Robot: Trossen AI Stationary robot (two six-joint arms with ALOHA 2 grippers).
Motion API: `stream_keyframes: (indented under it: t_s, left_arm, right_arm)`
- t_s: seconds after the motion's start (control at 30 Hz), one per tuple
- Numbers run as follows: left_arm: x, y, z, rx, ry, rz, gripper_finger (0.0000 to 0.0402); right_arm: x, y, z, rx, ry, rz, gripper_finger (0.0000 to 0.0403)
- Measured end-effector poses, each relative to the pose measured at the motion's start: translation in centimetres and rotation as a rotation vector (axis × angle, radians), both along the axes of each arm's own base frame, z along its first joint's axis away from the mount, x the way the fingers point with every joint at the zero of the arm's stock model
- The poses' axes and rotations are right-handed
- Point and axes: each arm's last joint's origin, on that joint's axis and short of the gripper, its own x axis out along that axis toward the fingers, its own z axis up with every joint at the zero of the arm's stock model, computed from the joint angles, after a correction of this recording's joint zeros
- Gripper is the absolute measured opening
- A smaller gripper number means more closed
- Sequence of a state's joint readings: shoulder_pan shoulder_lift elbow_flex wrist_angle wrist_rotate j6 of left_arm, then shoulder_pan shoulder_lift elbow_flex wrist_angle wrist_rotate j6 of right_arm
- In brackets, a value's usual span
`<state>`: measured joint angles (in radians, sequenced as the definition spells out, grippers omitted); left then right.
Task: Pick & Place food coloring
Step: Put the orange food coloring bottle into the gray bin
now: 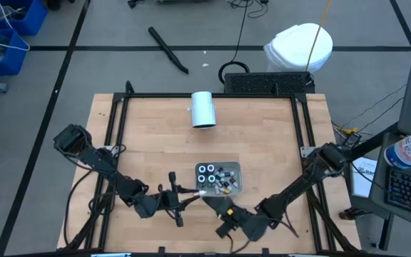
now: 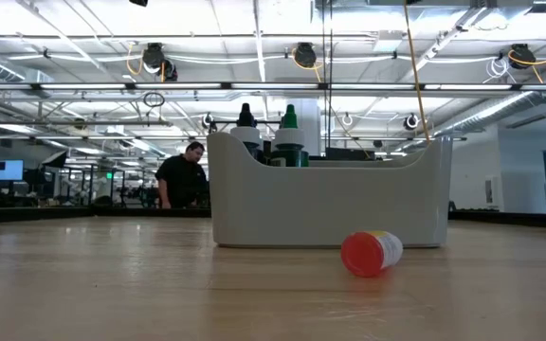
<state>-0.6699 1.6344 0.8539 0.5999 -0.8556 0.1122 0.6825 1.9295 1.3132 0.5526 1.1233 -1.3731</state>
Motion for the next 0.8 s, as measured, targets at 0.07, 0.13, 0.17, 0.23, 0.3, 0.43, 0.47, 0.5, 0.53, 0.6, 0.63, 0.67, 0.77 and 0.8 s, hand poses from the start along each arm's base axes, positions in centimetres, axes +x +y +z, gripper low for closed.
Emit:
stream_keyframes:
  t_s: [0.07,0.13,0.17,0.23,0.3,0.43,0.47,0.5,0.53,0.6,0.63,0.67,0.77,0.8]
  left_arm:
    - [-0.1,-0.2,0.0,0.011,0.001,-0.009,0.0078]
    - [-0.3,-0.5,0.0,0.022,0.001,-0.020,0.0076]
    - [-0.4,-0.6,0.1,0.022,-0.001,-0.024,0.0075]
    - [-0.5,-0.8,0.1,0.032,-0.001,-0.034,0.0075]
    - [-0.7,-1.0,0.1,0.045,-0.004,-0.045,0.0077]
    - [-0.8,-1.3,0.4,0.061,-0.016,-0.098,0.0076]
    - [-0.8,-1.4,0.4,0.062,-0.020,-0.106,0.0075]
    - [-0.8,-1.4,0.4,0.064,-0.021,-0.112,0.0075]
    - [-0.8,-1.4,0.5,0.069,-0.021,-0.115,0.0075]
    - [-0.8,-1.4,0.4,0.082,-0.016,-0.125,0.0077]
    - [-0.8,-1.4,0.4,0.090,-0.013,-0.127,0.0079]
    - [-0.8,-1.4,0.4,0.098,-0.011,-0.133,0.0079]
    - [-0.8,-1.5,0.4,0.123,-0.005,-0.163,0.0078]
    - [-0.9,-1.6,0.4,0.133,-0.004,-0.169,0.0078]
  right_arm:
    - [-1.0,0.2,0.4,0.016,-0.004,0.044,0.0104]
    - [-2.2,-0.1,0.9,0.073,-0.022,0.108,0.0102]
    - [-2.9,-0.3,1.3,0.121,-0.038,0.141,0.0101]
    - [-4.4,-1.2,2.3,0.264,-0.084,0.214,0.0096]
    - [-6.0,-2.4,3.4,0.477,-0.134,0.314,0.0091]
    - [-7.7,-6.2,4.9,1.077,-0.178,0.504,0.0081]
    - [-7.8,-7.3,4.8,1.202,-0.167,0.515,0.0078]
    - [-7.7,-8.1,4.5,1.295,-0.145,0.522,0.0076]
    - [-7.7,-8.8,4.0,1.352,-0.112,0.526,0.0076]
    - [-7.4,-9.7,3.0,1.390,-0.039,0.540,0.0076]
    - [-7.4,-9.8,2.6,1.393,-0.006,0.553,0.0078]
    - [-7.3,-9.8,2.3,1.398,0.013,0.558,0.0079]
    - [-6.9,-9.8,1.5,1.498,0.005,0.477,0.0084]
    - [-6.7,-9.9,1.2,1.551,-0.013,0.440,0.0086]
